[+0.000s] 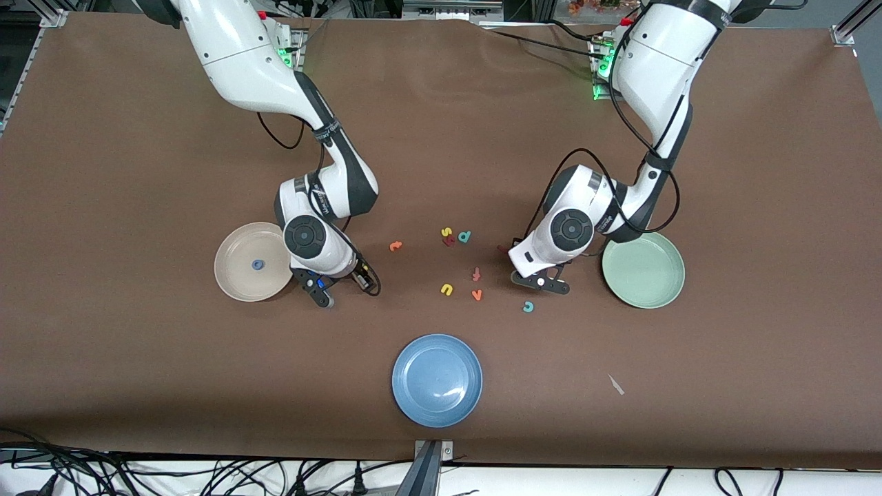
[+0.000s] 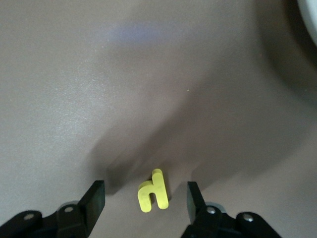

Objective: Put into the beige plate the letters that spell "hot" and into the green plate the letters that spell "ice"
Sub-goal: 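Grasp the orange 9 with the left gripper while the right gripper grasps yellow h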

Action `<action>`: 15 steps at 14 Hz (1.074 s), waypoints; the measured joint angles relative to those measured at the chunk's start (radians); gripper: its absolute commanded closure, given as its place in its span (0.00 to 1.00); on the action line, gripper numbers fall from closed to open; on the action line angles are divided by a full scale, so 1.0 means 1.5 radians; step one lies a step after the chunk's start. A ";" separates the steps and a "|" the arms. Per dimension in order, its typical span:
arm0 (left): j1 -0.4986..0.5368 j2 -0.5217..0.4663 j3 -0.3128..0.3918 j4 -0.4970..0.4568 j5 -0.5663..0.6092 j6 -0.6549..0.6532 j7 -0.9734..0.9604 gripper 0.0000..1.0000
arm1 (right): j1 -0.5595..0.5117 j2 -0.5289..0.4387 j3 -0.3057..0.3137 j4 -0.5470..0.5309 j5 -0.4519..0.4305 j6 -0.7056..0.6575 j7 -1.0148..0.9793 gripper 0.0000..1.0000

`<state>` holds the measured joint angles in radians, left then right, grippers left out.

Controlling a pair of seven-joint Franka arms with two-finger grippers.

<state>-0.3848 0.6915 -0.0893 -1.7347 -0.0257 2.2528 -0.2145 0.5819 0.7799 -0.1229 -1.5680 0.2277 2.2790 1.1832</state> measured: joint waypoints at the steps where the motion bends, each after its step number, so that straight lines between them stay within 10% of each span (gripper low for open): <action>1: 0.000 0.000 0.000 -0.001 0.000 0.000 0.000 0.63 | 0.000 0.001 0.000 0.000 0.000 0.000 0.000 0.55; 4: 0.000 -0.003 -0.001 -0.001 0.000 0.000 -0.001 0.81 | 0.000 0.003 0.000 0.002 0.000 0.004 -0.003 0.91; 7: -0.001 -0.005 -0.001 -0.003 0.001 0.000 -0.001 1.00 | 0.000 0.005 0.000 0.006 0.000 0.006 -0.004 0.99; 15: 0.085 -0.059 0.013 0.002 0.010 -0.079 0.101 1.00 | -0.003 -0.003 -0.023 0.045 -0.003 -0.091 -0.205 1.00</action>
<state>-0.2573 0.6036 -0.0701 -1.7313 -0.0112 2.1349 -0.0635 0.5776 0.7750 -0.1570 -1.5009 0.2237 2.1431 0.8749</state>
